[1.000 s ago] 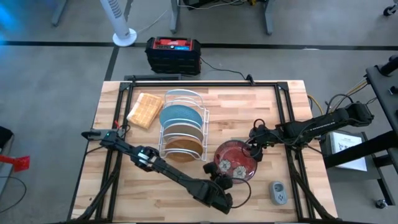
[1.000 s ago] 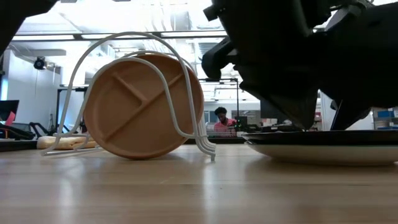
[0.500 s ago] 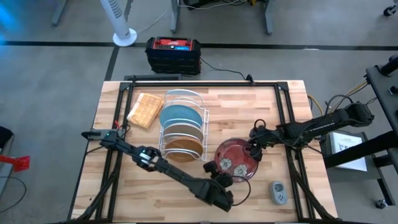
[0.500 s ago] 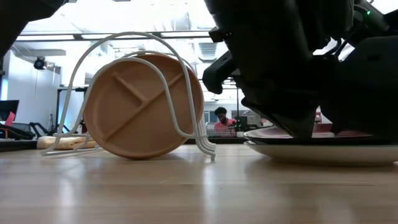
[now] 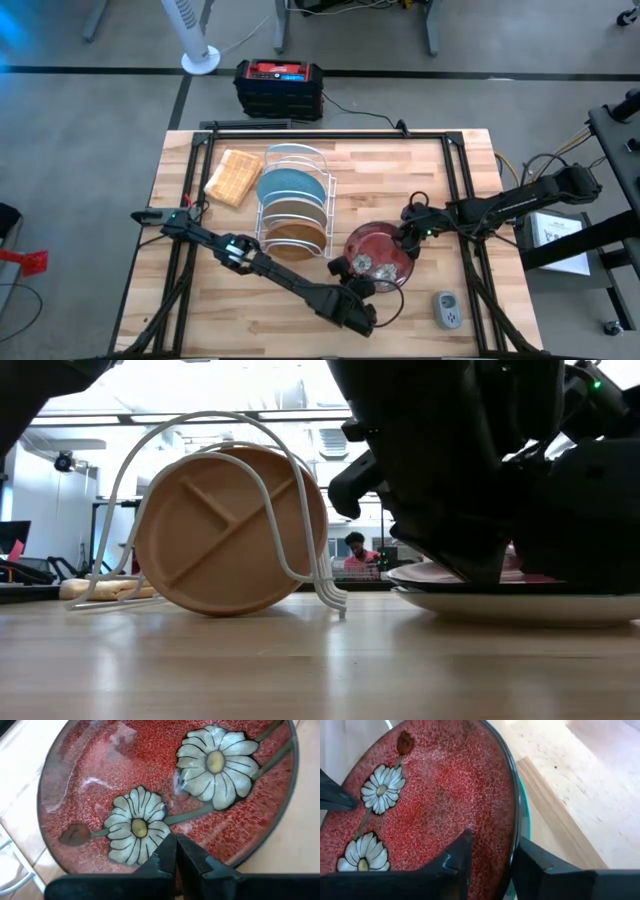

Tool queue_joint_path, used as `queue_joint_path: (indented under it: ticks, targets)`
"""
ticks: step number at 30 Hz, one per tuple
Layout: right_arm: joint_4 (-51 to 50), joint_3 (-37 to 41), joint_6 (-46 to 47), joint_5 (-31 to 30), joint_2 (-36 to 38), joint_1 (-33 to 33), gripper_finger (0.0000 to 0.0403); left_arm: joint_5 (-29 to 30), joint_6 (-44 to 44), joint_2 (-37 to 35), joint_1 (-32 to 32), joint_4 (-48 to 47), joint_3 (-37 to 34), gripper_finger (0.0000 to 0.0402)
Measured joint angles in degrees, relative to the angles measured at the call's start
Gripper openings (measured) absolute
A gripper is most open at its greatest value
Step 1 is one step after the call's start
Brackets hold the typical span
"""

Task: Sort dishes
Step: Put the red plate into the dishwasher rack

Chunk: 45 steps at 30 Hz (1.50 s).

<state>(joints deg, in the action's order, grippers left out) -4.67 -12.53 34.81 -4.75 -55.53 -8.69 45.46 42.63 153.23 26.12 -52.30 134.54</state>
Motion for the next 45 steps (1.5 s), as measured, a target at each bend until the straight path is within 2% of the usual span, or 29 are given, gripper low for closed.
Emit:
queue_joint_path:
  ticks: [9,20,27,45]
  targets:
    - [3.12,-0.17,-0.11,-0.02,0.5,0.07,0.0025,0.16,0.04,0.13,-0.17,-0.08,-0.09,0.0]
    - [1.44,-0.09,-0.23,0.32,3.06,0.04,0.0018,1.56,0.02,0.19,-0.15,0.82,0.24,0.0]
    - [-2.45,-0.13,2.27,0.65,3.08,0.02,0.0018,1.76,-0.31,0.03,-0.24,1.94,0.28,0.0]
    - [-3.24,0.04,7.03,2.3,4.78,-0.11,0.0012,2.04,-1.13,-2.77,0.5,3.1,0.35,0.0]
